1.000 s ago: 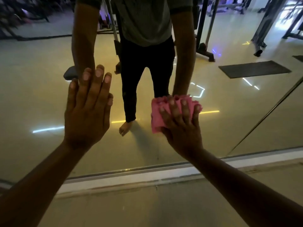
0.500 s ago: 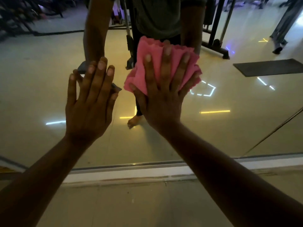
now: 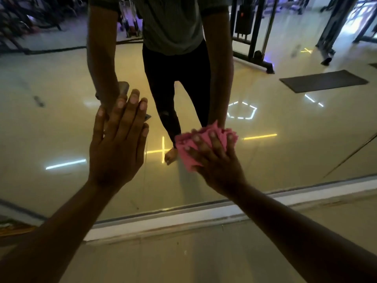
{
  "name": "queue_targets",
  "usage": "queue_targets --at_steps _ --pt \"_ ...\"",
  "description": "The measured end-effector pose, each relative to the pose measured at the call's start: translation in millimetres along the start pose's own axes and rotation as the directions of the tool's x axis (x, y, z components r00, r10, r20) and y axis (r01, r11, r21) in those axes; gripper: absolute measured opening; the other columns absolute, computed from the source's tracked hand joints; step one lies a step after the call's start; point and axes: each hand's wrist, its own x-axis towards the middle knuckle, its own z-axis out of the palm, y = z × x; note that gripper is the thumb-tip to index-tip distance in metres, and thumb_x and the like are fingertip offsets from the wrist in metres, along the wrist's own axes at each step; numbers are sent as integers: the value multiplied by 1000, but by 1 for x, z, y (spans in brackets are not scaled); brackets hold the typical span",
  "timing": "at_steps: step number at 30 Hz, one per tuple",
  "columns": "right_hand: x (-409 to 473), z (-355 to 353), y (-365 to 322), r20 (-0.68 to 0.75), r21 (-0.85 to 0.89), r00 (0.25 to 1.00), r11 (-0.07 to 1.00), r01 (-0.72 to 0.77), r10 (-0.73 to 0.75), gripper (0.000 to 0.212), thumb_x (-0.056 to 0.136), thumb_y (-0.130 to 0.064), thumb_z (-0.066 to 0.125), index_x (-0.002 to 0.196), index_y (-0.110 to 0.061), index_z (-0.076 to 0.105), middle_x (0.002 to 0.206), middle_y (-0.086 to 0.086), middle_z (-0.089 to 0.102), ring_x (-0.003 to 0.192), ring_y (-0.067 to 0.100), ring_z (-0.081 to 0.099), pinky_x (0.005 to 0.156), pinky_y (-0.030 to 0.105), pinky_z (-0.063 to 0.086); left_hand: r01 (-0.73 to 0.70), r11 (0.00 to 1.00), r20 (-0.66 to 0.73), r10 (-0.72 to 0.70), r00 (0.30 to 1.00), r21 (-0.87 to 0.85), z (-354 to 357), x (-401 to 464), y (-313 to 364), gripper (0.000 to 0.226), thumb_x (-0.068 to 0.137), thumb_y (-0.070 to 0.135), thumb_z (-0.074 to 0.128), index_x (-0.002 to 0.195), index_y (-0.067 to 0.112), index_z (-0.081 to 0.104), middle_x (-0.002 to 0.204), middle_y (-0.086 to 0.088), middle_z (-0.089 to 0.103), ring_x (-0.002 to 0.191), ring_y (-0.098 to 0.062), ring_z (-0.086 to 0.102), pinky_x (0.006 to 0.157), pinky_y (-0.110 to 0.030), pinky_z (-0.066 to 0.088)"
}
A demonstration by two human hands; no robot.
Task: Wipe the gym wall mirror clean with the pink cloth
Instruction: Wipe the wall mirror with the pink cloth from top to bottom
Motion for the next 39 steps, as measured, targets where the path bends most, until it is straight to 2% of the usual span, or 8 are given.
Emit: queue_targets --at_steps 8,14,19,24,27,30,35,39 --pt "113 -36 -44 -154 129 885 897 -423 440 84 109 -66 45 167 -14 15 177 31 11 159 67 12 126 83 3 28 999 -22 -29 999 -27 -4 -19 -28 63 116 26 50 172 12 25 178 -13 24 164 -35 26 133 -58 22" --pt "3 8 -35 22 -94 998 994 61 -59 116 98 -48 82 176 -31 -3 174 9 23 160 47 27 128 78 18 63 998 -16 -63 998 -2 -11 -29 -48 64 116 27 50 173 12 22 178 -13 22 165 -34 22 134 -59 16" --pt "103 -6 -75 -122 163 880 884 -438 458 104 103 -82 39 170 -33 -23 178 16 -5 160 66 -1 126 78 -12 68 997 1 -68 998 44 -15 -38 -66 66 116 27 49 173 12 19 179 -13 17 167 -31 15 134 -58 14" --pt "11 29 -75 101 -22 994 999 30 -28 94 98 -49 82 170 -36 24 181 4 1 168 43 5 124 82 22 10 1000 2 -10 1000 18 -18 -37 -73 65 115 24 51 173 11 22 178 -15 22 166 -34 20 133 -58 20" --pt "36 7 -68 -61 74 966 966 -246 251 108 102 -57 73 175 -34 -5 183 8 -10 164 56 5 126 84 10 -6 1000 -33 7 999 26 -16 -41 -83 66 114 24 54 171 7 26 177 -18 23 166 -34 20 134 -55 20" --pt "133 -5 -104 -208 208 803 827 -522 559 99 108 -69 42 168 -34 -29 178 20 -8 160 66 -1 127 79 -7 -17 999 -80 20 997 38 -8 -41 -91 70 113 27 58 170 4 25 175 -19 22 166 -31 16 135 -51 18" --pt "28 28 -111 51 -5 996 998 -68 68 95 103 -45 76 174 -33 13 181 7 7 167 46 6 126 82 16 -55 998 -79 55 995 10 -10 -42 -99 70 113 28 57 172 10 23 176 -16 23 164 -32 20 134 -54 17" --pt "104 -1 -111 -147 159 849 860 -486 507 93 112 -60 46 171 -33 -22 176 25 5 160 66 10 126 82 8 -29 999 -88 31 996 30 -13 -51 -115 68 114 28 54 172 12 23 175 -17 27 162 -36 26 134 -56 16"
